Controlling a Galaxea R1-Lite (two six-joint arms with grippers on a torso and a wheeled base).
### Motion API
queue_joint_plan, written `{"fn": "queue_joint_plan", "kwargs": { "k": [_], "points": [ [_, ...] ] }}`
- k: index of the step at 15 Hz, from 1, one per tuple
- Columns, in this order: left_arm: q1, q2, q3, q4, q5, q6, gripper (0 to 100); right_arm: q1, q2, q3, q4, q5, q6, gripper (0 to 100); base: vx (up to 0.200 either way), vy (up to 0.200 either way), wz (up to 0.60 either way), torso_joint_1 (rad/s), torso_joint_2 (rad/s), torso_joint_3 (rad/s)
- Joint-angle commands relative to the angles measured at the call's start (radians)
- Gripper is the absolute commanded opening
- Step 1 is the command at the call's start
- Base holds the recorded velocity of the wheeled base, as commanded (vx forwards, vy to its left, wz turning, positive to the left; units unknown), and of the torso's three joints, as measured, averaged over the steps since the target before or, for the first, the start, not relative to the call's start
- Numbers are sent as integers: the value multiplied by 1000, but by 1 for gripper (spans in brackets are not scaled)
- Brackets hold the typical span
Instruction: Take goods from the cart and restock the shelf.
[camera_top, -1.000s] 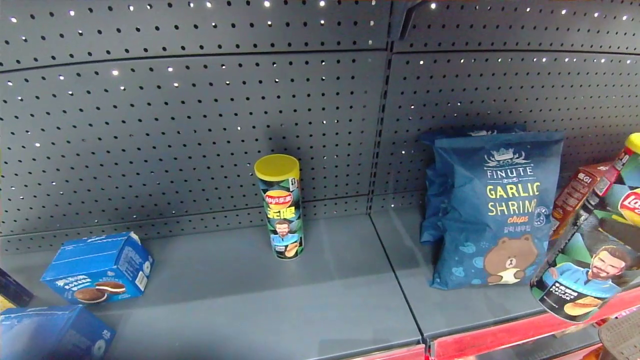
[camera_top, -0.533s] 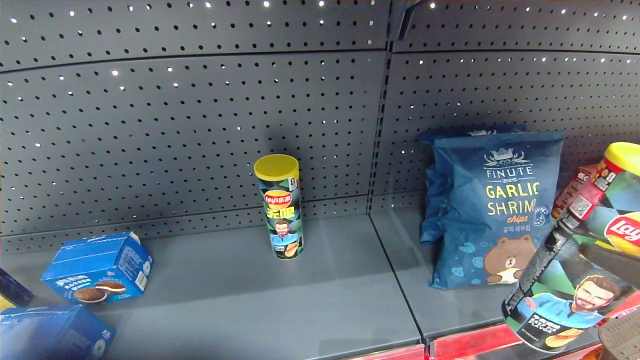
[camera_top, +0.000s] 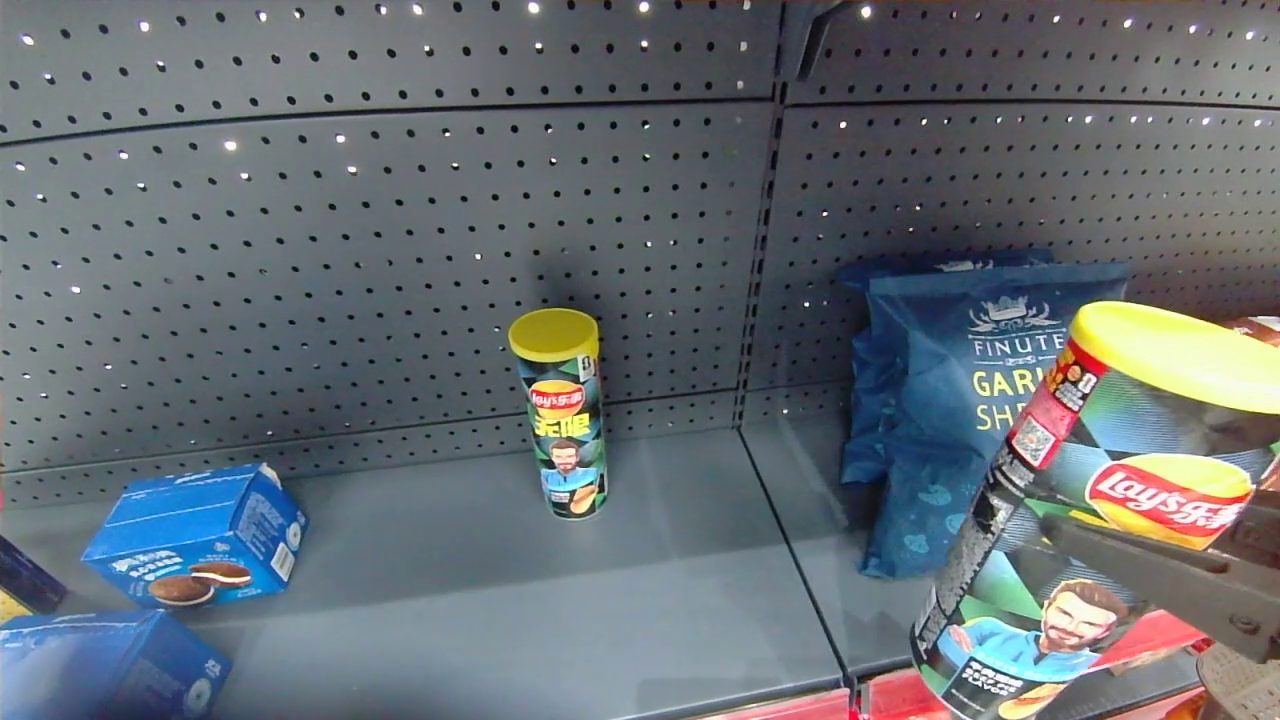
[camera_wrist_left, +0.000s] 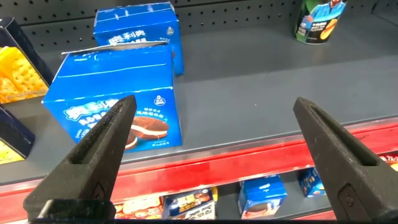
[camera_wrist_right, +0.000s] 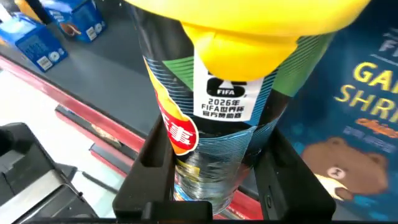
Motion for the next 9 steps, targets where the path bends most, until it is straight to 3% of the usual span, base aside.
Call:
{"fn": "queue_joint_plan", "kwargs": {
  "k": [1, 9],
  "points": [
    [0, 1, 0, 0, 0, 0, 100, -2, 48, 22, -55, 30, -1, 0, 0, 0, 0, 0, 0, 0],
    [-2, 2, 0, 1, -8, 8, 100, -15, 114, -1, -77, 20, -45, 0, 0, 0, 0, 0, 0, 0]
  ]
}}
